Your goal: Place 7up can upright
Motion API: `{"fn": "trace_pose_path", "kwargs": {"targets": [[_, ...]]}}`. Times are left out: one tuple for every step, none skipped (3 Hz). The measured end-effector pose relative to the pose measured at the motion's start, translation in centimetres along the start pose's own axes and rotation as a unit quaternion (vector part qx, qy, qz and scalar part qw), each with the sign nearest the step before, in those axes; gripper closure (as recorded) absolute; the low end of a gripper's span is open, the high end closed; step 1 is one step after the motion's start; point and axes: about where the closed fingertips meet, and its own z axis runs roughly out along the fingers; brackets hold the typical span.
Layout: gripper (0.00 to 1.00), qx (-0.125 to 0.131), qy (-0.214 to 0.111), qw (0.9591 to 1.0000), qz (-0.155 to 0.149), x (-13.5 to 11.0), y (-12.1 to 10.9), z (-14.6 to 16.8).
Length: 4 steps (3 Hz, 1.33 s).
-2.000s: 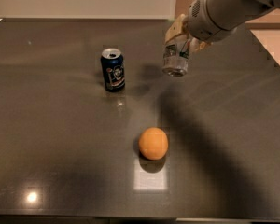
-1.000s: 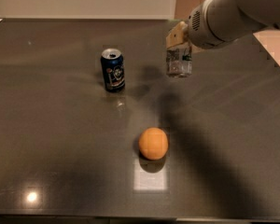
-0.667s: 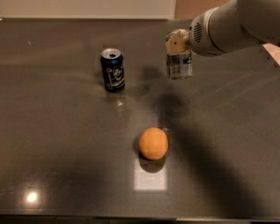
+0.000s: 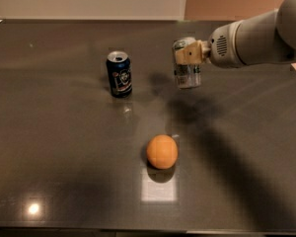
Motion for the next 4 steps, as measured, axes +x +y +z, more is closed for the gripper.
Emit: {"fn": "trace_pose_path", "kwargs": {"targets": [[1.00,0.041,0.022,0.9985,-0.027,-0.41,-0.17,0.04],[1.00,0.055,0.060,0.9936,-0.079,-0.72,-0.32,-0.15],[1.00,0.042,0.109,0.9853,-0.124,-0.45,-0.17,-0.22],[1.00,0.034,0.135,0.9816,-0.131,-0.15,0.29,-0.02]]}}
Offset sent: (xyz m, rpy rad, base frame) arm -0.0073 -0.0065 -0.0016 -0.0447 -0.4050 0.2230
